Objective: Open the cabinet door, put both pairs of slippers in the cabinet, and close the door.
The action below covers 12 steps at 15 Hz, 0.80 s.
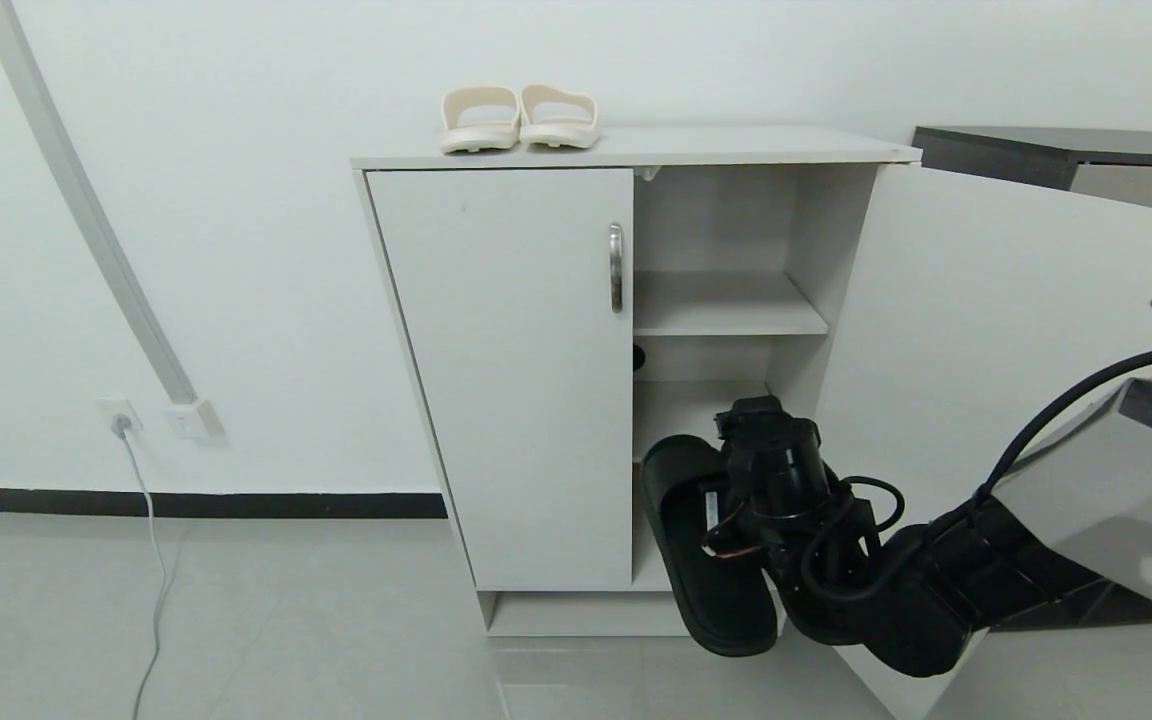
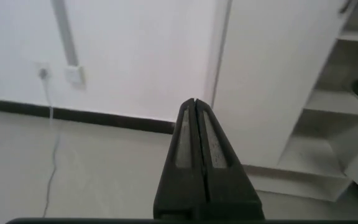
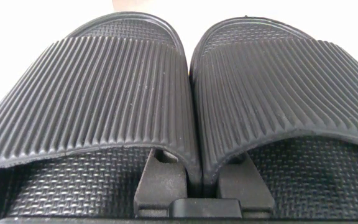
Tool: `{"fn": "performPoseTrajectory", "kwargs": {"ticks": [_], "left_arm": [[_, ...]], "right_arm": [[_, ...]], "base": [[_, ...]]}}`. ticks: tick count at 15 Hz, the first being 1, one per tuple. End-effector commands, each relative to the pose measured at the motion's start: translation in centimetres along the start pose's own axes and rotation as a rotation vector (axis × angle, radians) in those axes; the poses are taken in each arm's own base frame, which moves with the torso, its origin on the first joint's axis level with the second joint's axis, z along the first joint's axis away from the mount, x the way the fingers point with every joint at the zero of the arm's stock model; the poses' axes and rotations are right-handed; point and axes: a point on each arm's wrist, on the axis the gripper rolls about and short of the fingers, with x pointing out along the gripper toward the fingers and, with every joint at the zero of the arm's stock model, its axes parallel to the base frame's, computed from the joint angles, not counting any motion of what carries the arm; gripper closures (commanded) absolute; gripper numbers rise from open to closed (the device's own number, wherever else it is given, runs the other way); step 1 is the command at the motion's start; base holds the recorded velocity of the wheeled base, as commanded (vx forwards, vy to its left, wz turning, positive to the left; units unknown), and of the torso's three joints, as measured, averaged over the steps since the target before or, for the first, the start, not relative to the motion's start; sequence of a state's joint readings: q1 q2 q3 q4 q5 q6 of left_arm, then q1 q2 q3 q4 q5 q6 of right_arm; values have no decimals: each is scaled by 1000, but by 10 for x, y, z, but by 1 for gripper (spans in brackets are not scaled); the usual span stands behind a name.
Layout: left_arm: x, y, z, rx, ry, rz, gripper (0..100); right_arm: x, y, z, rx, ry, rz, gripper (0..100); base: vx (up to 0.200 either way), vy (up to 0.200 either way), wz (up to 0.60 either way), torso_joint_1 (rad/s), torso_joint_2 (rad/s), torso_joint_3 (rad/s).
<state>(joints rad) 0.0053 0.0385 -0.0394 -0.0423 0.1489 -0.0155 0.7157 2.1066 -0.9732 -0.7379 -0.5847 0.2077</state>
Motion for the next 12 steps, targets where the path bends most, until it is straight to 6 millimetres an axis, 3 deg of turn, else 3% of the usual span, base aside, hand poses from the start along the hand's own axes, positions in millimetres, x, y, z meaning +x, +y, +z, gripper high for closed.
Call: {"fn": "performPoseTrajectory", "kwargs": {"ticks": [1,3,7,12], "left_arm": [[-1,-1,-12,17,2,-67,100],[-2,-5,-16,48,45,-231,100],[-1,-5,-16,56,39,-239,100],[-1,-4,-16,23,43,-223,100]], "right_arm": [[-2,2,1,-1,-4,9,100],[-5,4,-1,-8,1,15,100],[-3,6,-6,-33,-2,20,100],[18,17,-4,38,-83,-56,100]], "base": [[0,0,0,0,0,0],[0,0,0,0,0,0],[0,0,0,0,0,0],[0,0,0,0,0,0]]}}
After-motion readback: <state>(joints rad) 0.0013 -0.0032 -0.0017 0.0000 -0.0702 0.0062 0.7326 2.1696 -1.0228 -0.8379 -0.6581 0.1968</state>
